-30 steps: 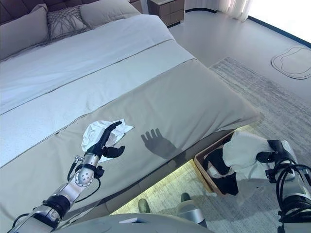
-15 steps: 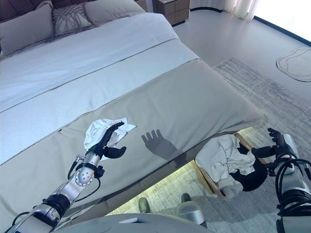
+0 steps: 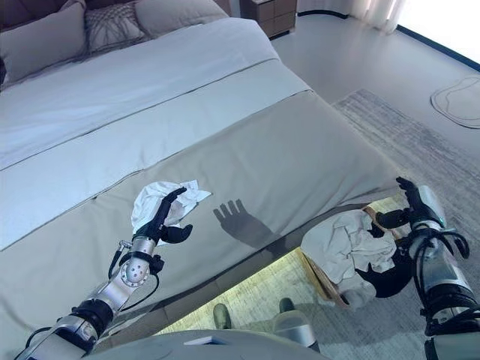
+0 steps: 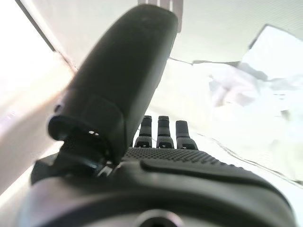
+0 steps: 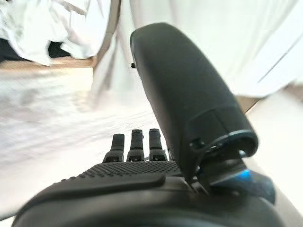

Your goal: Pick up the clothes from the bed and place them into the basket

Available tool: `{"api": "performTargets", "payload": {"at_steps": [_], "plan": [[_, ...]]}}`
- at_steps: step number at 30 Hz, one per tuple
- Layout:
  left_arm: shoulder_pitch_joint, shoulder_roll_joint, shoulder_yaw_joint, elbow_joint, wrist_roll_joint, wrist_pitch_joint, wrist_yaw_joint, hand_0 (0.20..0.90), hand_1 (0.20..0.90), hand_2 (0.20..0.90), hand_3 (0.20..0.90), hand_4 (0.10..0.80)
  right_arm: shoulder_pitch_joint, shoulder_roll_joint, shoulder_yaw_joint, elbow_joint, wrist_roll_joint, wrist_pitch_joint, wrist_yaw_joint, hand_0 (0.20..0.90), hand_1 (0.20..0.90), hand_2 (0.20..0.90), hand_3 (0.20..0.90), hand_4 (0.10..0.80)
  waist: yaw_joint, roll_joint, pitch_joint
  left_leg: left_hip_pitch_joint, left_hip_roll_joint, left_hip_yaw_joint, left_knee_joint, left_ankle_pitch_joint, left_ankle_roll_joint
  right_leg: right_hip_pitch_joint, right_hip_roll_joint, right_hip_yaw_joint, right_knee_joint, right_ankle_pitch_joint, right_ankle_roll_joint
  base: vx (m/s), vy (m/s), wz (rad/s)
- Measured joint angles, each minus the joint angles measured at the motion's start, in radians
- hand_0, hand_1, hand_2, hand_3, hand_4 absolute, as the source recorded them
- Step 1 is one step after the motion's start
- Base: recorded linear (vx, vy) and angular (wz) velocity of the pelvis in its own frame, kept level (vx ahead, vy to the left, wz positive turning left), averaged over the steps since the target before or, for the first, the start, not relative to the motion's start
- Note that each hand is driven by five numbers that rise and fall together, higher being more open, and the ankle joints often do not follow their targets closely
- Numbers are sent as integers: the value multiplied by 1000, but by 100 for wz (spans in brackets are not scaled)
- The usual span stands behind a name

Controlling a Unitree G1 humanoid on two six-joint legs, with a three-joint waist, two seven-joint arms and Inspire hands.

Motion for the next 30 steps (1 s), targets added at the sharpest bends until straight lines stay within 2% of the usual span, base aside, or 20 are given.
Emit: {"api": "performTargets", "payload": {"at_steps": [4,8,14,21,30], "plan": [[0,-9,-3,25,24,30,30,900,900,900,900,800,-107,10,110,-19,-36,14,-9,900,900,900,900,800,42,3,2,-33,-2,-37,3,17,-2,-16,0,-37,0,0,0,-12,49,25],[9,-10,-3,34,34,31,48,900,900,900,900,800,-195,20,166,-19,-71,30,-34,900,900,900,900,800,102,8,10,-57,-7,-68,4,28,-1,-22,0,-70,0,0,0,-24,70,26],[14,-9,0,31,36,31,100,900,900,900,900,800,-348,32,259,-15,-108,59,-49,900,900,900,900,800,177,10,81,-97,-19,-125,5,52,0,-34,-3,-120,0,0,0,-16,67,28],[11,6,7,5,35,30,102,900,900,900,900,800,-506,62,369,17,-109,95,-44,900,900,900,900,800,267,5,164,-142,-35,-198,5,76,-4,-40,-4,-199,0,-1,0,-17,49,33],[-32,31,-1,-49,31,7,118,900,900,900,900,800,-739,117,419,163,-107,162,-47,900,900,900,900,800,384,6,253,-225,-50,-275,6,109,-21,-88,-3,-279,7,-3,3,-35,10,26]]}}
